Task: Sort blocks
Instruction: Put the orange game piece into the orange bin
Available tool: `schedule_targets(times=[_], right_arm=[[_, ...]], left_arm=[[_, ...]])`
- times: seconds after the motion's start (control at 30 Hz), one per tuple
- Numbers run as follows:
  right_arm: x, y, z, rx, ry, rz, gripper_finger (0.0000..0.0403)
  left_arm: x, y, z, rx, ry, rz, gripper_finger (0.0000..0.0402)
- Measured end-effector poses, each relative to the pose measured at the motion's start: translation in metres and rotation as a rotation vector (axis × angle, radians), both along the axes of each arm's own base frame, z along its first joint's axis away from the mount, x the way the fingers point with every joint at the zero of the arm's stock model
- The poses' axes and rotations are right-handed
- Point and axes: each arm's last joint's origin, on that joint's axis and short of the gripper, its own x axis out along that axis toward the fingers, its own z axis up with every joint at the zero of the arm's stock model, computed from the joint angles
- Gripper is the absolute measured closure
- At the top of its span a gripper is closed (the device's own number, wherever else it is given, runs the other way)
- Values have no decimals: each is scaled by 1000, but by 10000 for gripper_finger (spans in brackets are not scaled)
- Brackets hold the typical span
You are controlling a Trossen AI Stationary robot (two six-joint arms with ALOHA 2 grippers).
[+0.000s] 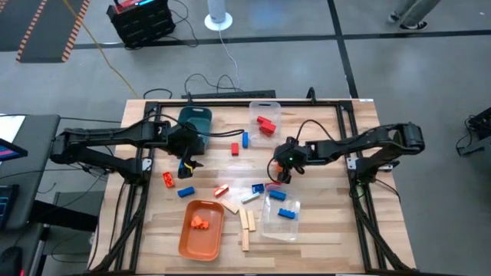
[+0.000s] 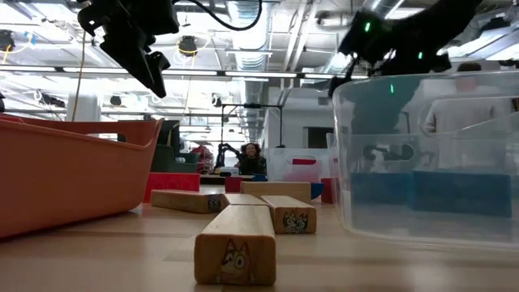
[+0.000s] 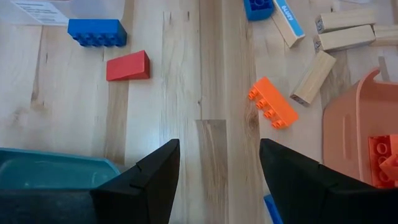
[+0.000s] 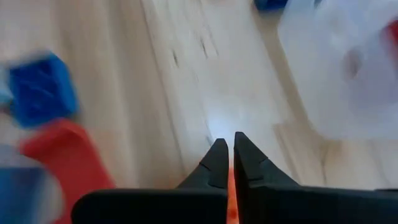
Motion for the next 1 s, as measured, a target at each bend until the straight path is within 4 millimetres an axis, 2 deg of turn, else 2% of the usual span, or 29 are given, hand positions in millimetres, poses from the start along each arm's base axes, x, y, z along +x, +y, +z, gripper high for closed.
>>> schedule_targets(times=[0.2,0.43,0.63,0.73,0.83,1.0], right_arm=[[-11,9,18,-22,-12,56,376],[-24,7,28,69,-24,-74,289],[-24,14,11,80,102,-54,181],[-22,15,4,102,135,-38,142],[-21,18,1,107,146,-34,125],[-27,24,-10,107,167,-19,122]], left_arm=[[0,0,0,-1,0,2,187],[0,0,0,-5,-3,8,187],[0,0,0,-8,-4,12,187],[0,0,0,-13,-4,18,187],[0,0,0,-15,-3,20,187],[0,0,0,-24,5,31,187]])
